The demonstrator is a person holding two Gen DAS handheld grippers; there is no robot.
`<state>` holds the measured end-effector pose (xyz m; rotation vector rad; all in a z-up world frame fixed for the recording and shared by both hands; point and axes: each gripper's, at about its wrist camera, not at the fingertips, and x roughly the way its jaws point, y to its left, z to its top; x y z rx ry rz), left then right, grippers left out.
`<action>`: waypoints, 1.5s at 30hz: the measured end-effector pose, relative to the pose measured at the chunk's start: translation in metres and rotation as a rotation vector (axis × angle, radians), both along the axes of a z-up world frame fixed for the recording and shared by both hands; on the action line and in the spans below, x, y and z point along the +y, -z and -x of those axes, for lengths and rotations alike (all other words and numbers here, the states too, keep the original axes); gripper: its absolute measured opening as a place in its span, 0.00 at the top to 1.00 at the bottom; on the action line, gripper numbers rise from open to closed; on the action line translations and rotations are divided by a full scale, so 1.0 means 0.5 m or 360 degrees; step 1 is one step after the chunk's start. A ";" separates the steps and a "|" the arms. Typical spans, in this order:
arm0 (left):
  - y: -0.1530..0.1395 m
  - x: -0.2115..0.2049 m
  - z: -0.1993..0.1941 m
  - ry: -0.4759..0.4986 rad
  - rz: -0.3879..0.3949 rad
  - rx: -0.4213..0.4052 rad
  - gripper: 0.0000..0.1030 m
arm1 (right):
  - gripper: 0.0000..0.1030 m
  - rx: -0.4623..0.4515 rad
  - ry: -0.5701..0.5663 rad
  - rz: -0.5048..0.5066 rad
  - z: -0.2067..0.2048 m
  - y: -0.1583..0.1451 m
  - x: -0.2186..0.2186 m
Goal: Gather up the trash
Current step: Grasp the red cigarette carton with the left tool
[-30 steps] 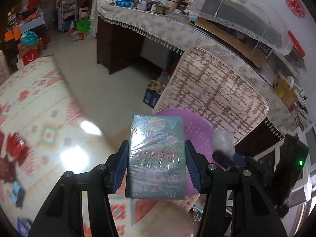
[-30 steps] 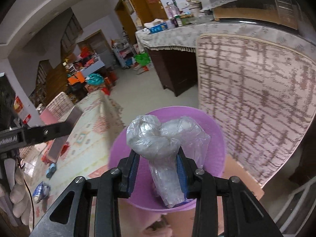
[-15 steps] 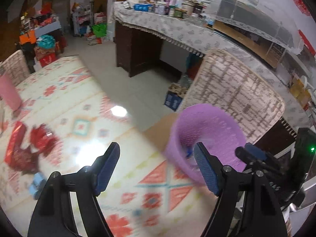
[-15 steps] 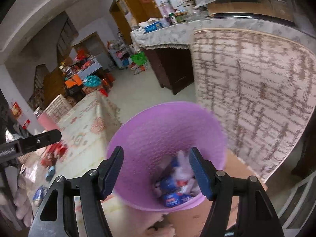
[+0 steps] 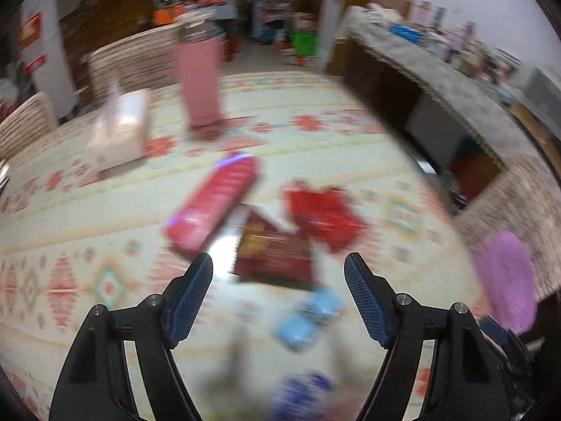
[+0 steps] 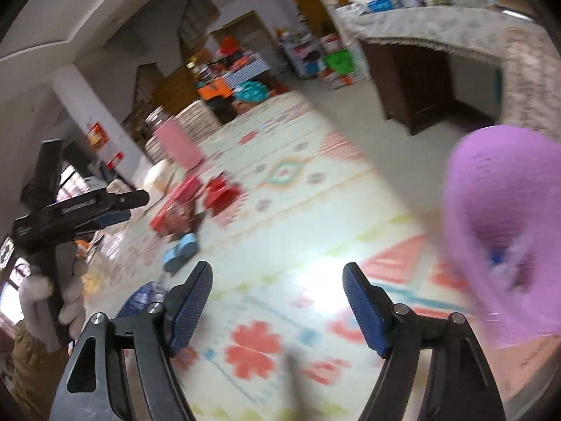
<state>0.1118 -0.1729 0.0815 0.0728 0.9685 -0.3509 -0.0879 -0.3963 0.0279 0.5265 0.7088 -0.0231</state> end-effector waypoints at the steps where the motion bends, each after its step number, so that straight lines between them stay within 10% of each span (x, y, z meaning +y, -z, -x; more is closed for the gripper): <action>1: 0.007 0.015 -0.021 -0.0027 -0.0017 0.0007 0.26 | 0.22 0.0003 -0.0019 -0.0009 -0.016 0.009 0.015; 23: 0.136 -0.007 -0.252 0.0006 -0.0204 0.0147 0.34 | 0.18 0.0013 -0.0065 -0.0134 -0.052 0.040 0.020; 24: 0.138 -0.004 -0.248 -0.0001 -0.0233 0.0151 0.57 | 0.18 0.0012 -0.0066 -0.0136 -0.050 0.040 0.019; 26: 0.139 0.004 -0.240 -0.0012 -0.0232 0.0171 0.62 | 0.18 0.0010 -0.0068 -0.0137 -0.050 0.039 0.019; 45: 0.057 0.221 0.076 -0.0148 0.0173 0.0091 0.62 | 0.18 0.0084 -0.0091 -0.0002 -0.069 0.046 0.045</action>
